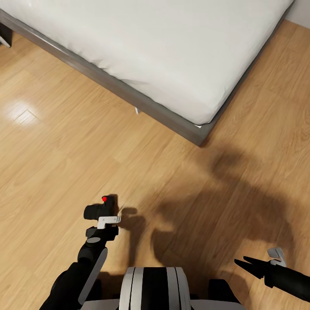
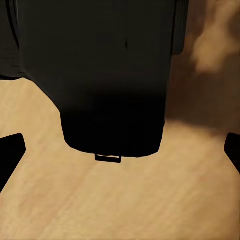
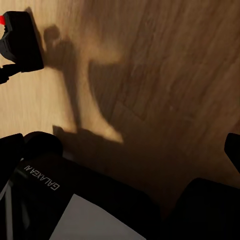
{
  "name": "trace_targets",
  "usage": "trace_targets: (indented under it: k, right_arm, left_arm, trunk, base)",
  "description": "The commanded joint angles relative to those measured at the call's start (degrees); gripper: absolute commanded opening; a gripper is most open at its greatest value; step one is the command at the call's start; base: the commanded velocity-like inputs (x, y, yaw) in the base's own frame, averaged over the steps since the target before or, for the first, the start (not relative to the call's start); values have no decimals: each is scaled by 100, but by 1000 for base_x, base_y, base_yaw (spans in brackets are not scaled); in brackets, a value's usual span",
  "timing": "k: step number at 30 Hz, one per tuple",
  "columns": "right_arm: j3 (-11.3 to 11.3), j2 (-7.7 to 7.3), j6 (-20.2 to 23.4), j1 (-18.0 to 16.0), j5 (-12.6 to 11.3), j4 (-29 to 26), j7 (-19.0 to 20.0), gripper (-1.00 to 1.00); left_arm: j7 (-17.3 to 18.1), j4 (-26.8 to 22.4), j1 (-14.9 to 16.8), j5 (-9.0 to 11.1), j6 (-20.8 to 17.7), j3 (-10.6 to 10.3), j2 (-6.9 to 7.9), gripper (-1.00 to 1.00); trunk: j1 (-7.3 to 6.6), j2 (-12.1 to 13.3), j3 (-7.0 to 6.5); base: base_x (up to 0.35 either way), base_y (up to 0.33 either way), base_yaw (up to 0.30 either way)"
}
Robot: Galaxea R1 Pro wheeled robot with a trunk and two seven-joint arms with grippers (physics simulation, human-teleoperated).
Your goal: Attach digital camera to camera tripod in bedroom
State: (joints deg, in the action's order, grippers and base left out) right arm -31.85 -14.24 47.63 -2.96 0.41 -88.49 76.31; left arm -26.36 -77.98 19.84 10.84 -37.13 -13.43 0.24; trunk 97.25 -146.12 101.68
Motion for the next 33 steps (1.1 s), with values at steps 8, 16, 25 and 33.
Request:
trace_targets:
  k: [8, 16, 25, 33]
  right_arm:
    - [-5, 1, 54, -3, 6, -2, 26, 100]
    - [-5, 0, 54, -3, 6, -2, 26, 100]
    - [-5, 0, 54, -3, 7, -2, 26, 100]
    - [-5, 2, 54, -3, 7, -2, 25, 100]
  left_arm:
    - [-53, 5, 0, 59, -13, -9, 3, 100]
    - [-53, 10, 2, 59, -13, -10, 3, 100]
    - [-53, 11, 3, 59, -13, -9, 3, 100]
    - [-53, 11, -1, 59, -13, -6, 3, 100]
  trunk:
    - [-1, -1, 3]
    - [-1, -1, 3]
    - [-1, -1, 3]
    - [-1, -1, 3]
  base:
    - [40, 0, 0]
    - [45, 0, 0]
    - [7, 0, 0]
    - [1, 0, 0]
